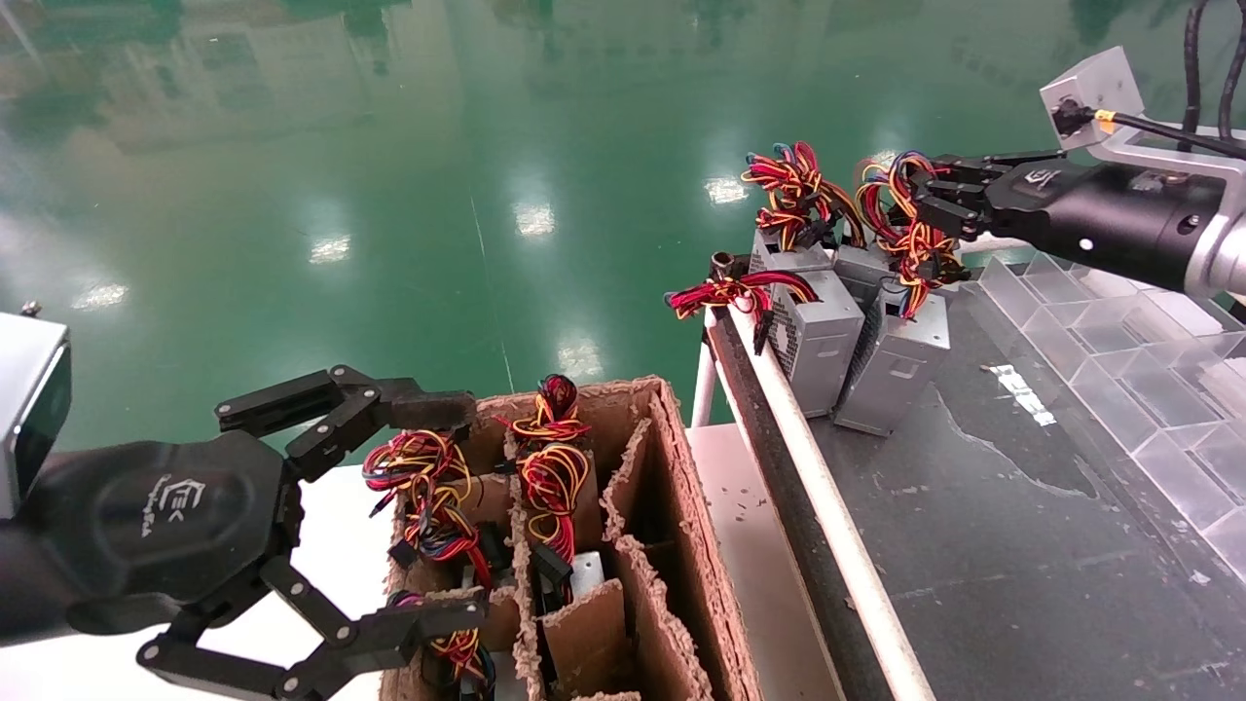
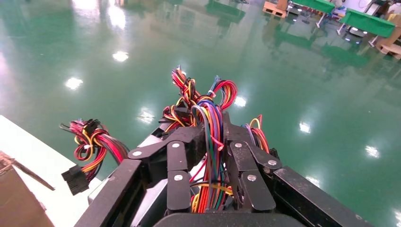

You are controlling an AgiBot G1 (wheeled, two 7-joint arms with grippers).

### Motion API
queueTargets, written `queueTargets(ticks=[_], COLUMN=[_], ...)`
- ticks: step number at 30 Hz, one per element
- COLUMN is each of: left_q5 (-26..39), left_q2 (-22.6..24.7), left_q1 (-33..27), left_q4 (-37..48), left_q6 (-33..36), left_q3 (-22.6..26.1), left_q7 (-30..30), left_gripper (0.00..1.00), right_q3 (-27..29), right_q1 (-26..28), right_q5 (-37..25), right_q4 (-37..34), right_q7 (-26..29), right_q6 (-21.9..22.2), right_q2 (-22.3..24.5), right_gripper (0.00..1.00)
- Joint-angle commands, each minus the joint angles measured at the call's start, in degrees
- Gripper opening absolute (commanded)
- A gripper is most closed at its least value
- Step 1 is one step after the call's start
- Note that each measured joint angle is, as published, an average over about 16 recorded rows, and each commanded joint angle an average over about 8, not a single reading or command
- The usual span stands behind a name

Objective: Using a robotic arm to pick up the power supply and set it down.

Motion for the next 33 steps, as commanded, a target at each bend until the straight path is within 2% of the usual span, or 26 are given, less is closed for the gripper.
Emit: queueTargets(ticks=[1,8,23,33], left_q5=[0.00,0.00,-0.01,-0.02], left_q2=[0.00,0.00,-0.01,-0.01], left_q1=[0.00,0.00,0.00,0.00], left_q4=[0.00,0.00,0.00,0.00], left_q6=[0.00,0.00,-0.01,-0.02], left_q3=[0.00,0.01,0.02,0.02], left_q7=[0.00,0.00,0.01,0.01], left_gripper=[1.00,1.00,1.00,1.00], right_q3=[0.05,-0.45,-1.15,1.68], right_q1=[0.03,0.29,0.27,0.38], right_q5=[0.07,-0.64,-1.64,2.38], right_q4=[0.06,0.28,-0.06,0.49], right_q7=[0.14,0.13,-0.65,-0.33], right_q6=[-0.56,-2.58,-3.92,-9.96], right_q2=[0.22,1.26,3.68,6.52], right_gripper=[1.00,1.00,1.00,1.00])
